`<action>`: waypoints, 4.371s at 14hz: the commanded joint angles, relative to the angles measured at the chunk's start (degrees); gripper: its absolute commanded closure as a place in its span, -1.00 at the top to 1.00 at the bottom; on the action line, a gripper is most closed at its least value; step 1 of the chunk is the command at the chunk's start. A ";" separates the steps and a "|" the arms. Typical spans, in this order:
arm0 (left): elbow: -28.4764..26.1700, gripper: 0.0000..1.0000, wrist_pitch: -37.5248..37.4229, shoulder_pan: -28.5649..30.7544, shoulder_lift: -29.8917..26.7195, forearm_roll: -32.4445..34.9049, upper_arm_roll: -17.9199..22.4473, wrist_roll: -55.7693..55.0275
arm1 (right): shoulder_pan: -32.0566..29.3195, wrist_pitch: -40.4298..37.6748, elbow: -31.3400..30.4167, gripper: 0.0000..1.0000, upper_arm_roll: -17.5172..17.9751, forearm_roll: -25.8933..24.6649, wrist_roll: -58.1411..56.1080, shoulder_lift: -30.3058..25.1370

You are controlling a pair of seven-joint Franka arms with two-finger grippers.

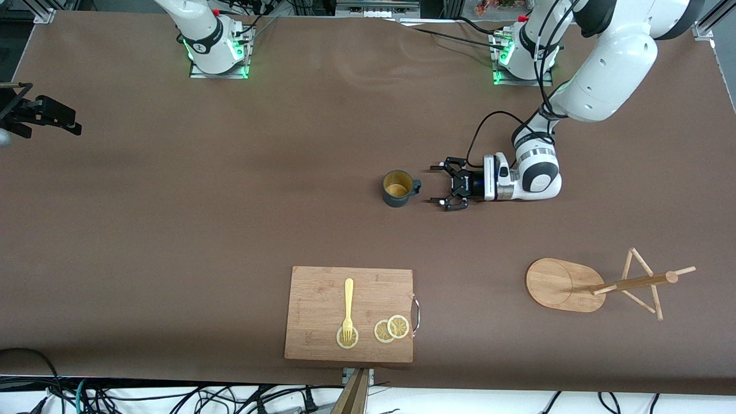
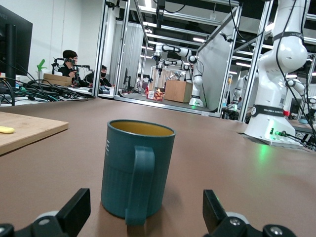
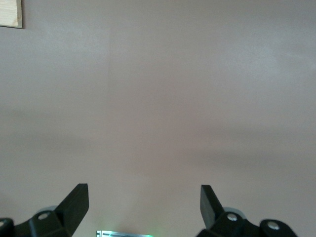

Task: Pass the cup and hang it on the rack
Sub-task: 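Close the left gripper on the teal mug handle, then lift the mug with the left gripper and carry it toward the rack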

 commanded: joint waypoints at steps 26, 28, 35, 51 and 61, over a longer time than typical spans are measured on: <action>0.48 -1.00 -1.12 -3.62 3.23 -10.83 -0.24 15.58 | 0.45 -0.81 0.27 1.00 0.55 0.82 0.54 -0.48; 0.48 -1.00 -1.21 -3.18 3.14 -10.83 -0.24 15.41 | 0.45 -0.81 0.27 1.00 0.55 0.82 0.54 -0.39; 0.48 -1.00 -6.12 5.86 1.74 -4.35 -0.15 10.95 | 0.45 -0.81 0.27 1.00 0.55 0.82 0.54 -0.48; 2.24 -1.00 -31.69 34.70 -8.37 22.66 0.29 -47.11 | 0.45 -2.39 0.27 1.00 0.64 0.82 0.54 -0.48; 8.11 -1.00 -34.00 40.06 -8.11 21.25 0.12 -76.14 | 0.45 -2.48 0.27 1.00 0.64 0.82 0.54 -0.57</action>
